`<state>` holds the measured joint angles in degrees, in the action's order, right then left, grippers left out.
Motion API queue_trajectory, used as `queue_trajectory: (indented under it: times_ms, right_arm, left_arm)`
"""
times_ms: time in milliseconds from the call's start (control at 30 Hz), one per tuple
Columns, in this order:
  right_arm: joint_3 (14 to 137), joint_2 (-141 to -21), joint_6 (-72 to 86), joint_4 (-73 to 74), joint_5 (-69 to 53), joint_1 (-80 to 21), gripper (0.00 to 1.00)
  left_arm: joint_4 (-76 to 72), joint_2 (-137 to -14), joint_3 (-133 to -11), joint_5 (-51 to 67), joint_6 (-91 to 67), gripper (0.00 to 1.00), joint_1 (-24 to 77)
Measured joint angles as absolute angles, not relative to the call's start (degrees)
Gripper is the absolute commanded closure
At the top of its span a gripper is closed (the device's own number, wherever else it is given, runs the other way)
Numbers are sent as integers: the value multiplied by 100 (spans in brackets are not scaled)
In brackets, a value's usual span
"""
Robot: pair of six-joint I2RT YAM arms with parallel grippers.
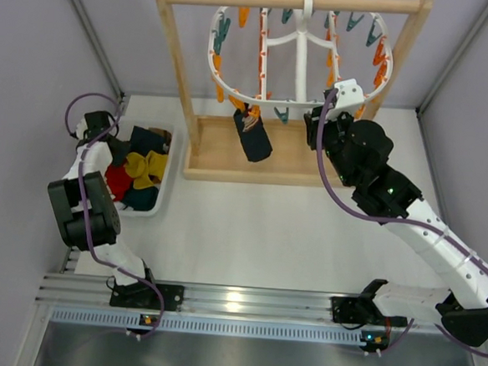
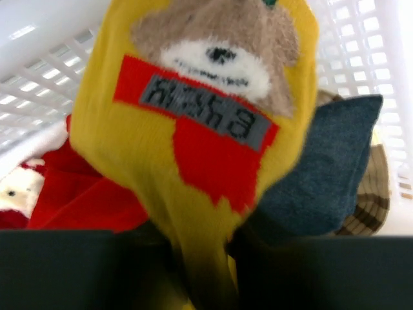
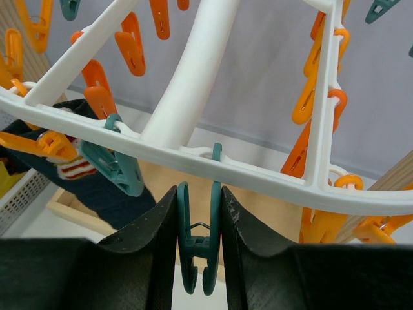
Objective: Remove the socks clipped to the hanger
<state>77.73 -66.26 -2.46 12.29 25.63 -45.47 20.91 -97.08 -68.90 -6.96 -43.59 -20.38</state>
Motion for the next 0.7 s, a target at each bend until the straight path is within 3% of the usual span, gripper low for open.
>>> queue_trajectory:
  times_ms: [33,100,167,267,333,433,700]
  right_arm:
    - [7749,-6626,-228,1214,2530,-4525,90]
    - [7723,-6626,-193,1197,2469,-4495,90]
    - [7723,-6626,-172,1173,2414,-4469,89]
    - [7723,-6626,-143,1122,2351,-4425,88]
    - [7723,-6626,-130,1120,2316,-4386,80]
    - [7723,-6626,-126,1125,2290,-4333,76]
    - [7572,-6523,-123,1076,2237,-4257,73]
  left_arm:
    - [2104,-9717,-6890,-637,-4348,45,-2038]
    - [2104,-9701,-6901,-482,-4340,28,-2038]
    - [2108,-9657,-6910,-340,-4311,4,-2034]
    - [2126,-9450,-6934,-54,-4259,2,-1951]
    - [2115,-9192,-6960,43,-4180,2,-1763]
    - [2097,-8565,-6904,51,-4160,2,-1330]
    - [1984,-6783,-6534,-775,-3986,2,-60]
